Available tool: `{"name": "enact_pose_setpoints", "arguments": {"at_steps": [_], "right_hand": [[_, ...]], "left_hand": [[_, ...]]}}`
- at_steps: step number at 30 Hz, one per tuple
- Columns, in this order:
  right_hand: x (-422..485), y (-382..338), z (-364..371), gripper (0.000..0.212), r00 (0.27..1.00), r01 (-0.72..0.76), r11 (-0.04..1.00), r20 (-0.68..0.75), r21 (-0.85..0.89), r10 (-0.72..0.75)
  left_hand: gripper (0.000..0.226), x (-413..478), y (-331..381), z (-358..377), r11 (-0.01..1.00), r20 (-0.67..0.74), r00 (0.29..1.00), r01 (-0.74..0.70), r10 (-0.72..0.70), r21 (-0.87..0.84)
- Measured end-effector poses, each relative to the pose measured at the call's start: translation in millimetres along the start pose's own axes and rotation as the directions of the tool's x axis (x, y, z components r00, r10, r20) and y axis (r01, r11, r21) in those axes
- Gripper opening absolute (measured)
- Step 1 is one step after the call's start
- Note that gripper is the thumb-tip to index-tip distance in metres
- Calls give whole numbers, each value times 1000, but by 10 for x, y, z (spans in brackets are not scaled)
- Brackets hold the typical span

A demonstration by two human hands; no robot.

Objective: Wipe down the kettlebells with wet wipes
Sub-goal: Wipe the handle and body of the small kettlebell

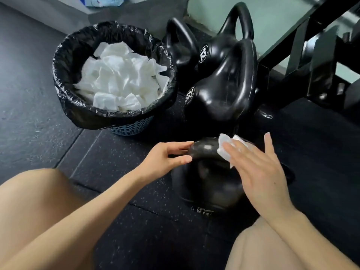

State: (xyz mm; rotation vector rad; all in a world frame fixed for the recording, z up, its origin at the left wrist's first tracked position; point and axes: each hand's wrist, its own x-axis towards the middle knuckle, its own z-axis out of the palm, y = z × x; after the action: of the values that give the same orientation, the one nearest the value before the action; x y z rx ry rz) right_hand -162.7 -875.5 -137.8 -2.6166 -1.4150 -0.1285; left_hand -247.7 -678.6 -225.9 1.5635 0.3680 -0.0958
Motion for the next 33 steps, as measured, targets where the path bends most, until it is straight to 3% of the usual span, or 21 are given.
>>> {"name": "enact_pose_setpoints", "arguments": {"at_steps": [3, 7, 10, 13, 14, 16, 17, 20, 25, 33], "right_hand": [[201, -42, -79, 33, 987, -47, 999, 151, 8, 45], [569, -231, 26, 21, 956, 151, 983, 267, -104, -119], [683, -567, 296, 12, 912, 309, 876, 375, -371, -163], [648, -813, 491, 15, 808, 459, 753, 574, -472, -133], [608, -764, 466, 19, 811, 466, 727, 571, -504, -124], [610, -580, 232, 30, 896, 358, 792, 422, -494, -142], [656, -505, 103, 36, 896, 313, 846, 430, -433, -111], [940, -486, -94, 28, 717, 153, 960, 695, -235, 56], [1130, -579, 78, 26, 665, 40, 978, 736, -204, 126], [482, -64, -716, 30, 815, -252, 959, 507, -130, 282]], "left_hand": [[46, 52, 9, -23, 997, -10, 1000, 22, -23, -68], [40, 58, 43, -143, 994, -17, 994, 106, -106, -22], [36, 38, 66, -346, 990, -110, 984, 138, -137, 1], [33, -7, 104, -554, 993, -231, 966, 104, -113, -51], [33, -19, 125, -590, 995, -250, 963, 81, -95, -67], [32, -31, 178, -628, 995, -267, 962, 38, -61, -90], [32, -30, 196, -629, 995, -269, 962, 27, -52, -97], [32, -32, 252, -566, 995, -250, 968, 12, -37, -100], [36, -70, 290, -504, 997, -227, 974, 9, -26, -73], [30, -218, 628, -239, 996, -217, 976, -46, 29, -74]]}}
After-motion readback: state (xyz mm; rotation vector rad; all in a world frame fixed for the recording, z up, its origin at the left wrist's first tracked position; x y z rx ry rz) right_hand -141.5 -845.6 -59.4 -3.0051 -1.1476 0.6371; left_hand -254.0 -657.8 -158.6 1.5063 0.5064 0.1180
